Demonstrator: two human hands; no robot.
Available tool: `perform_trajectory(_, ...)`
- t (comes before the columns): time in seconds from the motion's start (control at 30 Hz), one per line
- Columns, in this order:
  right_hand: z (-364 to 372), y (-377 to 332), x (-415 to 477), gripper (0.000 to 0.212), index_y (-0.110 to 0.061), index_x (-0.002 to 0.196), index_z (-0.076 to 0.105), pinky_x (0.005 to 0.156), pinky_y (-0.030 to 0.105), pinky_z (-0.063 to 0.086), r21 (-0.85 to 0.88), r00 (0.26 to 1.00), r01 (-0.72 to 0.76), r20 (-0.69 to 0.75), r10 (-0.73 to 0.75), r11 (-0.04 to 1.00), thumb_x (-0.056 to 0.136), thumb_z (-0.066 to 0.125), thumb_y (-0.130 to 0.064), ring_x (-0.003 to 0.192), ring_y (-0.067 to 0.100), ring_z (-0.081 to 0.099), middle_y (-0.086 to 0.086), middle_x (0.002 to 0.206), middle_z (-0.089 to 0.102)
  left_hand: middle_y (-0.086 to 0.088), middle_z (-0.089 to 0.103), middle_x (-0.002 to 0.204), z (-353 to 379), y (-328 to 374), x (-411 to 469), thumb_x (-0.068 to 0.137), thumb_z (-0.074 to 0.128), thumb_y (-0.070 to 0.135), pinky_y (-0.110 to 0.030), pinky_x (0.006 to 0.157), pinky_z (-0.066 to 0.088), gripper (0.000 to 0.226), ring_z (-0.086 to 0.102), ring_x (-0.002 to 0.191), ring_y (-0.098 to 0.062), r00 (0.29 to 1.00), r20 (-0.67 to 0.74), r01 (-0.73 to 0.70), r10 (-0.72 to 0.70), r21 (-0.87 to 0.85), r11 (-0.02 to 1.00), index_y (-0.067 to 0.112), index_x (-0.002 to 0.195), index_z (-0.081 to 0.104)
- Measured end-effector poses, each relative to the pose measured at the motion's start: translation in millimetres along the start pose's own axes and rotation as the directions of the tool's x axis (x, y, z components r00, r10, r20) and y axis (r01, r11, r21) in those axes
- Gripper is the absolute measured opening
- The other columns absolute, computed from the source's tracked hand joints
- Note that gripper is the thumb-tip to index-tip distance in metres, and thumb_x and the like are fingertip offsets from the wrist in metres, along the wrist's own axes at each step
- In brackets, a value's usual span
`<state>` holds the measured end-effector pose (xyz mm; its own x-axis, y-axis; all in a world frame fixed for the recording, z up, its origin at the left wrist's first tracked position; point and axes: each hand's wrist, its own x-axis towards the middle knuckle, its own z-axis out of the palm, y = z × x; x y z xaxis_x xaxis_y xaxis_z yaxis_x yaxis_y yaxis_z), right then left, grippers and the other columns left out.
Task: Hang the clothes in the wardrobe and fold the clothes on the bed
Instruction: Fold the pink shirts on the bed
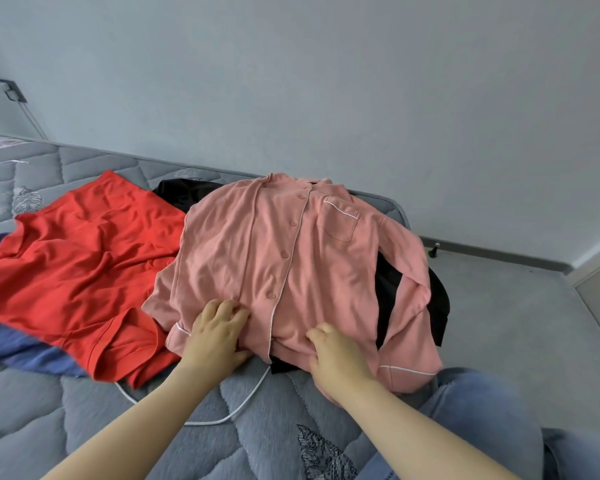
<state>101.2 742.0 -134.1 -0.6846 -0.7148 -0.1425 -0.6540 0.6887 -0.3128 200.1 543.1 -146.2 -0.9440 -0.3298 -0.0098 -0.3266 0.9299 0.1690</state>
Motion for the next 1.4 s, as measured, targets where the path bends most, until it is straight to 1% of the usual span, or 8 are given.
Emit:
perform_trajectory(0.2,-19,13,11,0.023,-0.013,0.093,0.049,0.059,0.033,0.033,0.234,0.983,-0.151,-0.069,0.172,0.96,0.101,0.029,-0.021,0.076,0.021,0.052,0.001,0.083,0.055,-0.008,0.062,0.072,-17,-1,15,0.075,0.057,0.01,-0.042,0.072,0.047,0.01,0.055,0.082,-0.031,0.99,-0.102,-0.116,0.1,-0.162,0.98,0.002,0.077,0.063)
perform_trajectory(0.33,-30,27,16,0.022,-0.011,0.097,0.055,0.067,0.032,0.035,0.43,0.935,-0.288,-0.064,0.348,0.856,0.099,0.034,-0.019,0.086,0.025,0.055,0.004,0.09,0.061,-0.016,0.056,0.062,-41,-5,25,0.08,0.028,0.028,-0.041,0.06,0.037,0.038,0.051,0.064,-0.032,0.969,-0.243,-0.126,0.048,-0.318,0.94,0.001,0.071,0.053)
perform_trajectory(0.53,-24,35,11,0.022,-0.015,0.114,0.055,0.075,0.031,0.044,0.323,0.951,-0.24,-0.113,0.289,0.916,0.097,0.048,-0.026,0.097,0.022,0.06,0.0,0.107,0.063,-0.008,0.053,0.09,-34,8,20,0.085,0.062,0.018,-0.033,0.073,0.037,0.016,0.051,0.084,-0.028,0.989,-0.14,-0.078,0.057,-0.144,0.986,0.005,0.092,0.056)
perform_trajectory(0.7,-2,17,-12,0.02,-0.02,0.106,0.057,0.078,0.016,0.039,0.171,0.962,0.164,-0.244,-0.12,0.971,0.087,0.061,-0.019,0.095,0.008,0.052,-0.012,0.103,0.049,0.002,0.05,0.084,-6,3,-19,0.082,0.067,0.033,-0.032,0.064,0.043,0.027,0.055,0.075,-0.022,0.989,0.021,-0.137,0.145,-0.212,0.968,0.01,0.091,0.053)
perform_trajectory(0.9,12,-7,-9,0.022,-0.019,0.094,0.06,0.082,0.028,0.041,-0.1,0.887,0.398,-0.211,-0.41,0.912,0.075,0.066,-0.009,0.087,0.017,0.051,-0.005,0.093,0.053,-0.015,0.057,0.124,7,-6,-36,0.054,0.087,0.034,-0.043,0.086,0.052,0.082,0.057,0.106,-0.037,0.999,-0.043,0.021,-0.022,-0.027,0.999,0.005,0.126,0.06)
perform_trajectory(1.07,22,-4,8,0.047,-0.019,0.13,0.049,0.104,0.036,0.028,-0.187,0.977,0.181,-0.077,-0.198,0.966,0.084,0.06,-0.023,0.127,0.02,0.039,-0.005,0.133,0.047,-0.012,0.059,0.128,-7,-39,-17,0.081,0.067,0.026,-0.05,0.093,0.046,0.046,0.055,0.116,-0.037,0.987,-0.142,0.082,-0.076,0.037,0.996,0.014,0.125,0.064)
perform_trajectory(1.2,14,-1,25,0.03,-0.023,0.118,0.058,0.104,0.034,0.023,-0.215,0.986,0.138,-0.058,-0.154,0.967,0.089,0.054,-0.022,0.121,0.019,0.044,-0.008,0.124,0.053,0.005,0.065,0.08,-31,-74,4,0.079,0.072,0.039,-0.034,0.069,0.045,0.024,0.06,0.077,-0.015,0.996,0.08,-0.016,0.032,-0.201,0.979,0.017,0.089,0.072)
perform_trajectory(1.4,-20,5,39,0.036,-0.024,0.059,0.044,0.06,0.025,0.035,0.486,0.997,-0.075,0.037,0.065,0.871,0.094,0.048,-0.02,0.057,0.006,0.04,-0.013,0.059,0.045,-0.003,0.053,0.049,-31,-87,27,0.093,0.054,0.045,-0.03,0.053,0.038,0.05,0.055,0.055,-0.02,0.948,0.135,0.318,-0.288,-0.388,0.865,0.011,0.057,0.048)
